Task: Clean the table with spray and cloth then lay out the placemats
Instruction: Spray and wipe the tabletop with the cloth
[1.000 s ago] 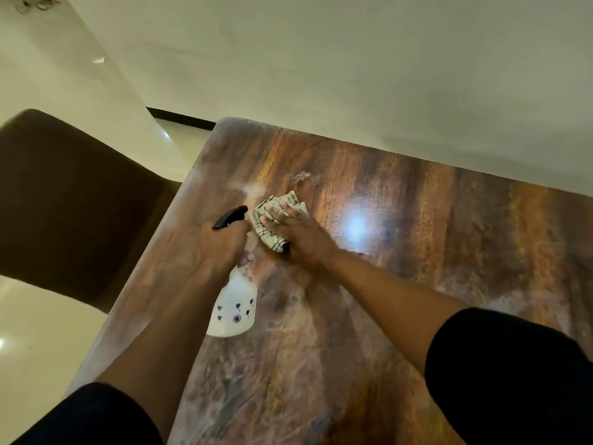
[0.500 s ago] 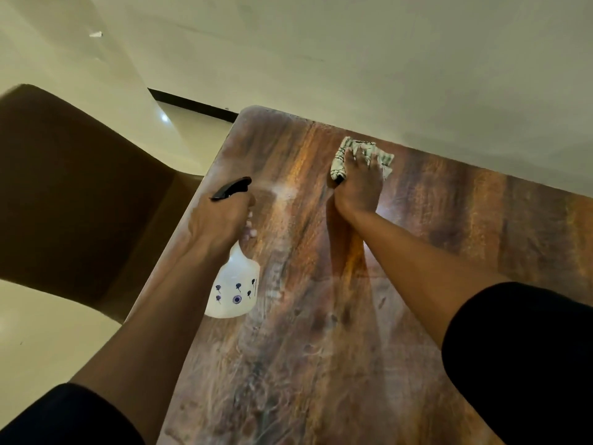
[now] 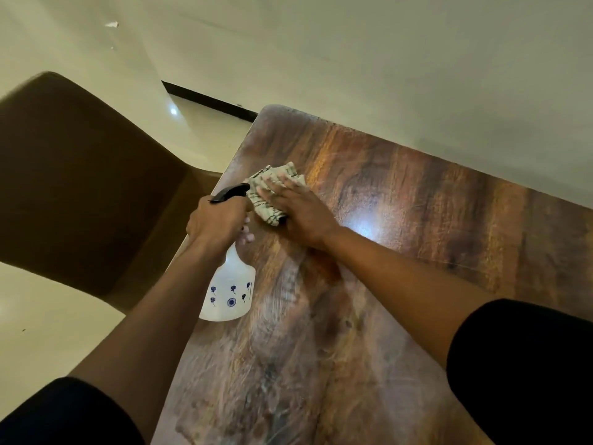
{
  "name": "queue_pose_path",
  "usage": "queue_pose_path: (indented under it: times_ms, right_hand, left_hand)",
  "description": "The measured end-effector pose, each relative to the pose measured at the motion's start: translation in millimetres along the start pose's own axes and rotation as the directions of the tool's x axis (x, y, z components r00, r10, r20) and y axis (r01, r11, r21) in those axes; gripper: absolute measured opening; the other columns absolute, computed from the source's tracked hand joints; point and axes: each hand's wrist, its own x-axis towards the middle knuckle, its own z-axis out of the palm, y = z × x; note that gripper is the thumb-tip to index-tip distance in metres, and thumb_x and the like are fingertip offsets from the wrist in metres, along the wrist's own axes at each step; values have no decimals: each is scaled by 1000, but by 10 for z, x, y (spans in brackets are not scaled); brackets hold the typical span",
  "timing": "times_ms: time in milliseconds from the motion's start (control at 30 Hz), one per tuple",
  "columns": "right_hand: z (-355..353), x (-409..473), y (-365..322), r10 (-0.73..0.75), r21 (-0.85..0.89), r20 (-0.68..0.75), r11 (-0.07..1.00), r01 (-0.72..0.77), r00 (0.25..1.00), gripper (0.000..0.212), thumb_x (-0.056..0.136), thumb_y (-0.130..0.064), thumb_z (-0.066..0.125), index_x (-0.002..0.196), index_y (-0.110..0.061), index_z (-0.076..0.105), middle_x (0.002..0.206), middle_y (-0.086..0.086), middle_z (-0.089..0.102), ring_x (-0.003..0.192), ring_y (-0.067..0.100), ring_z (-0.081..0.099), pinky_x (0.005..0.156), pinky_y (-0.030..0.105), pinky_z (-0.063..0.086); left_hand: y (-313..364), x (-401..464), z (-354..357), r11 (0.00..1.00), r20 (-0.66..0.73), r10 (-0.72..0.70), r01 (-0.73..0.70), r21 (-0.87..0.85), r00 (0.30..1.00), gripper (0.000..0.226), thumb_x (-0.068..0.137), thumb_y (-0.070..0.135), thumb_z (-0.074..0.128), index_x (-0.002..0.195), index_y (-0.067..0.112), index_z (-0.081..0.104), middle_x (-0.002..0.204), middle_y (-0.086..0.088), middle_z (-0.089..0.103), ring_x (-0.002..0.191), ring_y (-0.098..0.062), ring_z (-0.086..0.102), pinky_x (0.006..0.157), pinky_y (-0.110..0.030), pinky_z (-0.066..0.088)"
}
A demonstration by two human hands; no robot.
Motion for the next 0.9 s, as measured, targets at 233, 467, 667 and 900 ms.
queue_pose_path:
  times_ms: [233, 467, 667, 900]
  right_hand:
    - [-662, -149, 1011, 465, 4, -224, 879, -476, 857, 69, 101, -20, 52, 163, -25, 20, 170, 3, 17, 157, 32, 8, 125, 55, 15]
    - [-629, 16, 1172, 607, 31, -353, 768, -640, 712, 69, 98, -7, 46, 162, -19, 24, 169, 8, 20, 157, 33, 7, 128, 45, 12]
    - [-712, 358, 1173, 531, -8, -284, 831, -556, 798, 74, 95, -6, 47, 162, -21, 22, 169, 5, 19, 157, 31, 6, 126, 43, 7]
    - [-729, 1201, 766, 527, 19, -158, 847, -532, 835, 73, 100, -18, 51, 164, -24, 15, 171, 2, 10, 158, 30, 0, 126, 44, 3]
  left_hand:
    - [296, 103, 127, 999, -36, 42, -41, 33, 998, 29, 88, 36, 70, 77, 11, 80, 62, -2, 77, 64, -24, 81, 100, -54, 63]
    - [543, 391, 224, 998, -46, 60, -60, -11, 997, 20, 88, 30, 68, 91, 14, 80, 64, -3, 78, 63, -24, 81, 90, -47, 67]
    - [646, 610, 262, 998, -78, 50, -52, -30, 996, 28, 96, 37, 65, 97, 13, 80, 70, -5, 79, 58, -22, 80, 84, -42, 68]
    - [713, 707, 92, 998, -51, 5, -9, -70, 999, 51, 75, 40, 67, 114, 9, 76, 75, -5, 81, 64, -25, 81, 95, -50, 66]
